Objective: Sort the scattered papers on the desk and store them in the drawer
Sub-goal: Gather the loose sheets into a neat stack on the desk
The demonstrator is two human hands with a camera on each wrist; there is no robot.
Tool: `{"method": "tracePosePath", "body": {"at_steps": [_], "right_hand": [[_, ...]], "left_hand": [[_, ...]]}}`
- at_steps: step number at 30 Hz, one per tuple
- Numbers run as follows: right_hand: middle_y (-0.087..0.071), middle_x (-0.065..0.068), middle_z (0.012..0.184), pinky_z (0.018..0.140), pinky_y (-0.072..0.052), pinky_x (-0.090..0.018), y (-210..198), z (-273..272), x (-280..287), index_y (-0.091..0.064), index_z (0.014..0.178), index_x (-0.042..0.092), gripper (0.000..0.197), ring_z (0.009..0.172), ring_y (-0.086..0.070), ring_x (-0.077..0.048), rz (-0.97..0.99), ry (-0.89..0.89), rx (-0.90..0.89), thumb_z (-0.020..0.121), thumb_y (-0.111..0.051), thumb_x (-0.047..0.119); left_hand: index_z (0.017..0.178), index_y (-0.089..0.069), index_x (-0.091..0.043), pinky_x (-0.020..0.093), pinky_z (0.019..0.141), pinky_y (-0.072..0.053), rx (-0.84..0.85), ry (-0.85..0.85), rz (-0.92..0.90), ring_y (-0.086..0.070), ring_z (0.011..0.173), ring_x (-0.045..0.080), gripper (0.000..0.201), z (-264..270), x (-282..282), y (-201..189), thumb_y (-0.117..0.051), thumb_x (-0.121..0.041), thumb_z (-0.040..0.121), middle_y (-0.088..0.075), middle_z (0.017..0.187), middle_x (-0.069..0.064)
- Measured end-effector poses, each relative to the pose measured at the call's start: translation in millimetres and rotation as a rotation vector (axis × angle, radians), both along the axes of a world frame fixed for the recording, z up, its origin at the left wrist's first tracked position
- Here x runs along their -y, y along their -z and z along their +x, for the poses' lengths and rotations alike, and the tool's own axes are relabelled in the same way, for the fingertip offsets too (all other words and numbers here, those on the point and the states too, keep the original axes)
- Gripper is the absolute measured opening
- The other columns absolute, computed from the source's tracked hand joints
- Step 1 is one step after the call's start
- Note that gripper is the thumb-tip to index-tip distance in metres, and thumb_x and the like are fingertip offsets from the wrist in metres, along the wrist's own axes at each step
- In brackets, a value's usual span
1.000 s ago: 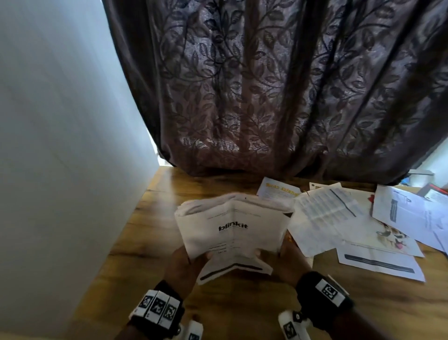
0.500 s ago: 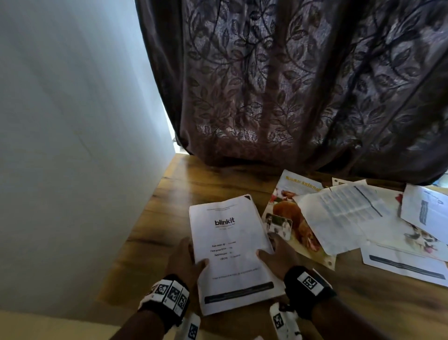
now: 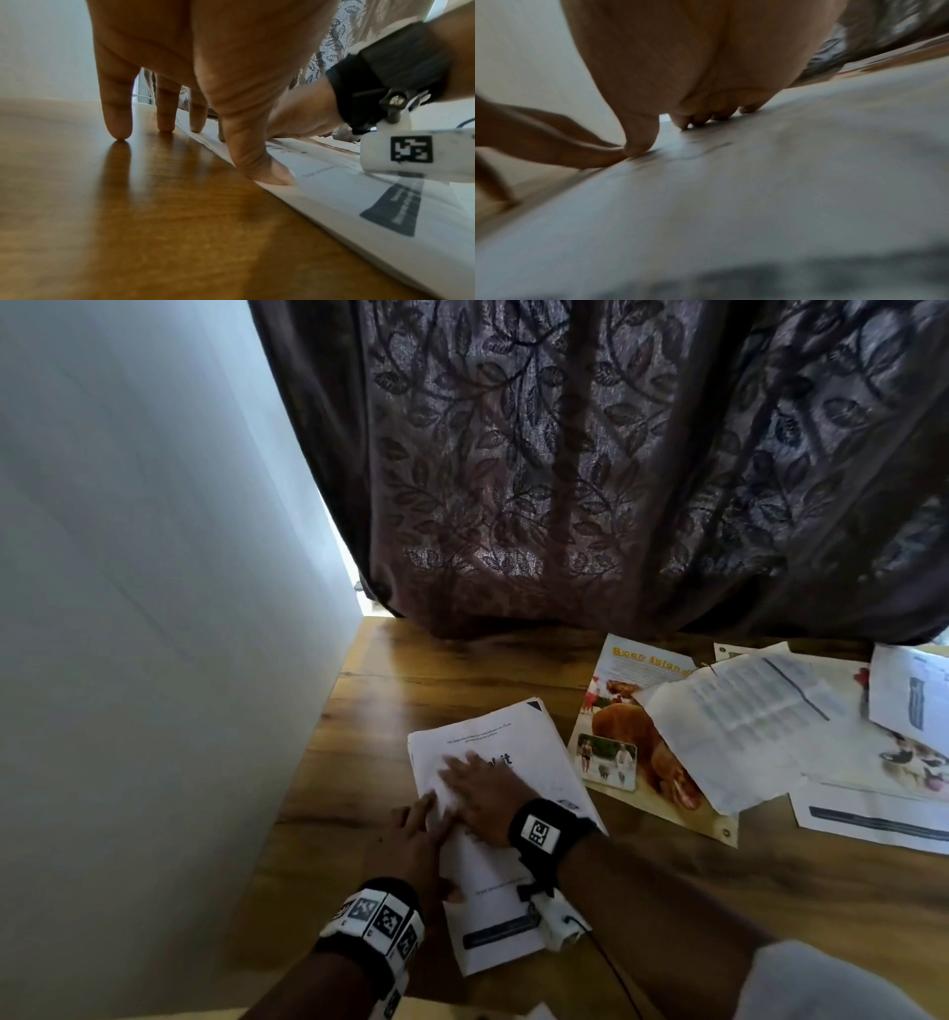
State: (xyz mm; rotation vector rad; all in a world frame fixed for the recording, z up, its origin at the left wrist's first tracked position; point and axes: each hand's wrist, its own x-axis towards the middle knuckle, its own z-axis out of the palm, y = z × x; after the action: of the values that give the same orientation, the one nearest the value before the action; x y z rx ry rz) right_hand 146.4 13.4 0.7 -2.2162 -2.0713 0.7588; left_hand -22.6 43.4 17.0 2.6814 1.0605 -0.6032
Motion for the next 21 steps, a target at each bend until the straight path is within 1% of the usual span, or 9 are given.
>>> {"method": "tracePosePath", "body": {"at_steps": [2, 4, 6, 8, 13, 15, 17, 19, 21], "right_hand": [[0.01, -0.002, 0.168, 0.123, -0.004, -0.048, 7.8, 26.8, 9.1, 0.002, 0.16, 0.018, 0.095, 0.155, 0.004, -0.026, -0.038, 0.116, 0.085, 0.092, -0.04, 0.071], [0.023, 0.001, 0.166, 0.122, 0.006, -0.045, 11.3, 49.3, 25.9, 0.015, 0.158, 0.021, 0.124, 0.153, 0.016, -0.022, -0.079, 0.171, 0.105, 0.073, -0.04, 0.092], [0.033, 0.001, 0.161, 0.122, 0.01, -0.047, 10.9, 62.4, 45.1, 0.024, 0.155, 0.022, 0.144, 0.15, 0.025, -0.02, -0.117, 0.129, 0.142, 0.055, -0.041, 0.102], [0.038, 0.0, 0.16, 0.122, 0.012, -0.051, 8.8, 69.9, 62.6, 0.029, 0.153, 0.023, 0.152, 0.148, 0.028, -0.021, -0.133, 0.078, 0.19, 0.047, -0.045, 0.104], [0.039, 0.001, 0.159, 0.118, 0.021, -0.05, 0.8, 86.6, 100.1, 0.032, 0.151, 0.026, 0.15, 0.146, 0.032, -0.021, -0.189, 0.087, 0.223, 0.049, -0.049, 0.101], [0.036, 0.001, 0.16, 0.115, 0.024, -0.052, -4.2, 88.8, 113.1, 0.029, 0.153, 0.024, 0.146, 0.143, 0.034, -0.018, -0.186, 0.109, 0.249, 0.054, -0.047, 0.1], [0.033, 0.002, 0.161, 0.112, 0.028, -0.053, -10.1, 83.5, 124.5, 0.025, 0.155, 0.023, 0.141, 0.142, 0.037, -0.019, -0.152, 0.123, 0.278, 0.056, -0.04, 0.1], [0.033, 0.004, 0.159, 0.111, 0.027, -0.053, -16.6, 76.2, 139.4, 0.021, 0.156, 0.023, 0.131, 0.141, 0.037, -0.019, -0.116, 0.164, 0.304, 0.063, -0.034, 0.097], [0.03, 0.007, 0.159, 0.116, 0.024, -0.053, -23.4, 73.2, 157.1, 0.017, 0.158, 0.025, 0.118, 0.145, 0.034, -0.019, -0.07, 0.246, 0.27, 0.074, -0.031, 0.093]], "left_hand": [[0.153, -0.002, -0.041, 0.043, 0.116, -0.03, 0.006, -0.009, -0.014, -0.008, 0.147, 0.026, 0.103, -0.3, 0.7, 0.1, -0.071, -0.054, 0.078, 0.003, 0.164, -0.003], [0.154, 0.0, -0.04, 0.044, 0.116, -0.031, 0.008, -0.008, -0.01, -0.007, 0.147, 0.026, 0.104, 0.4, 1.3, -1.3, -0.07, -0.054, 0.079, 0.004, 0.164, -0.002], [0.154, 0.001, -0.039, 0.043, 0.116, -0.032, -0.004, -0.001, -0.006, -0.008, 0.147, 0.027, 0.103, 1.6, 1.8, -2.7, -0.069, -0.054, 0.08, 0.004, 0.164, -0.001], [0.154, 0.002, -0.038, 0.044, 0.115, -0.034, -0.016, 0.001, -0.01, -0.009, 0.146, 0.028, 0.103, 2.8, 2.1, -3.6, -0.069, -0.053, 0.081, 0.005, 0.164, -0.001], [0.155, 0.002, -0.036, 0.045, 0.115, -0.032, -0.031, 0.015, -0.013, -0.009, 0.146, 0.031, 0.105, 3.8, 1.6, -3.3, -0.069, -0.055, 0.08, 0.005, 0.164, 0.001], [0.155, 0.002, -0.035, 0.045, 0.115, -0.032, -0.039, 0.016, -0.025, -0.01, 0.145, 0.032, 0.106, 3.6, 0.2, -2.4, -0.069, -0.056, 0.079, 0.006, 0.164, 0.001], [0.155, 0.002, -0.036, 0.045, 0.115, -0.032, -0.042, 0.014, -0.043, -0.01, 0.145, 0.032, 0.106, 2.7, -0.7, -3.5, -0.069, -0.057, 0.079, 0.006, 0.164, 0.0], [0.154, 0.002, -0.038, 0.049, 0.116, -0.028, -0.047, 0.012, -0.058, -0.009, 0.146, 0.03, 0.105, 3.0, -0.7, -8.5, -0.068, -0.059, 0.078, 0.006, 0.164, -0.002], [0.154, -0.001, -0.039, 0.052, 0.116, -0.022, -0.053, -0.005, -0.07, -0.009, 0.148, 0.029, 0.103, 3.6, -3.2, -17.2, -0.066, -0.062, 0.078, 0.004, 0.164, -0.003]]}}
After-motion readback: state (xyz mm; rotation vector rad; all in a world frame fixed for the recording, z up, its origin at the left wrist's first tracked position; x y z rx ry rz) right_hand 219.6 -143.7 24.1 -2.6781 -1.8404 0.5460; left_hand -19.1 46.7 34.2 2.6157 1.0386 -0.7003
